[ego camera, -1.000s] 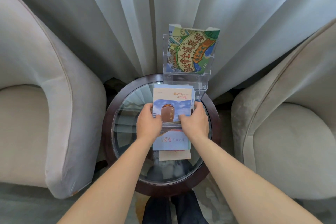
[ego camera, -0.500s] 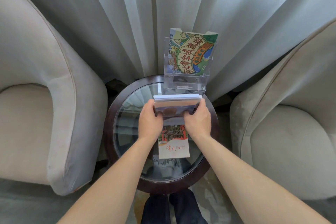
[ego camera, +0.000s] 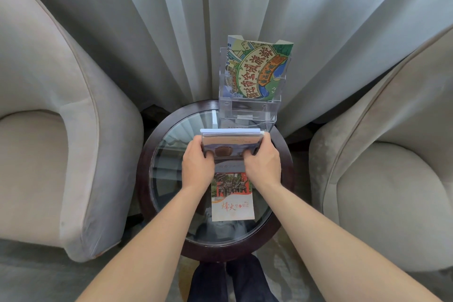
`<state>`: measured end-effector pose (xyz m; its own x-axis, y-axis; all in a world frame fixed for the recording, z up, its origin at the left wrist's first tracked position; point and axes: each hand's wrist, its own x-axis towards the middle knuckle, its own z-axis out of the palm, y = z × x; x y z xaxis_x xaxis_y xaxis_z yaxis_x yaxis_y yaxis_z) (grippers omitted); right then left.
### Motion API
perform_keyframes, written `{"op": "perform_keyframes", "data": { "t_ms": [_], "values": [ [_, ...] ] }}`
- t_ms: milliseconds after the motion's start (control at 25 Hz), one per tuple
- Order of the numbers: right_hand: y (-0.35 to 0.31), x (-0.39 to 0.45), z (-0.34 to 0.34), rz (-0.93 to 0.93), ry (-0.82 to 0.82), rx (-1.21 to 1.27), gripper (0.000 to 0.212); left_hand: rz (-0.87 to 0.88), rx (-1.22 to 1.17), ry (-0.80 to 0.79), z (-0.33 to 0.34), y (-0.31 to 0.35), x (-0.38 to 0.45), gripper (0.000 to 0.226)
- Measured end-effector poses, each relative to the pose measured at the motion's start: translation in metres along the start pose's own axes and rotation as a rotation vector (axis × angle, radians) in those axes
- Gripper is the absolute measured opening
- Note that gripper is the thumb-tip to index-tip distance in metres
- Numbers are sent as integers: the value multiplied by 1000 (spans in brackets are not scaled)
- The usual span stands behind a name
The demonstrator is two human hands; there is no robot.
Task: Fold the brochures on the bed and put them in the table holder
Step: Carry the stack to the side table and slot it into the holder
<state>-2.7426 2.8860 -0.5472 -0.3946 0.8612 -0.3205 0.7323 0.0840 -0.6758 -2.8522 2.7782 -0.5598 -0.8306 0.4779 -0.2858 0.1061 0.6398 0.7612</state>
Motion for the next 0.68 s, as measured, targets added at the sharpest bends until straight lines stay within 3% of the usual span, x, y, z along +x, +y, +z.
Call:
{"op": "perform_keyframes", "data": {
  "t_ms": [680],
  "values": [
    [7, 14, 2, -75, 22, 3, 18, 14, -25, 48, 6, -1, 8, 25]
  ]
}}
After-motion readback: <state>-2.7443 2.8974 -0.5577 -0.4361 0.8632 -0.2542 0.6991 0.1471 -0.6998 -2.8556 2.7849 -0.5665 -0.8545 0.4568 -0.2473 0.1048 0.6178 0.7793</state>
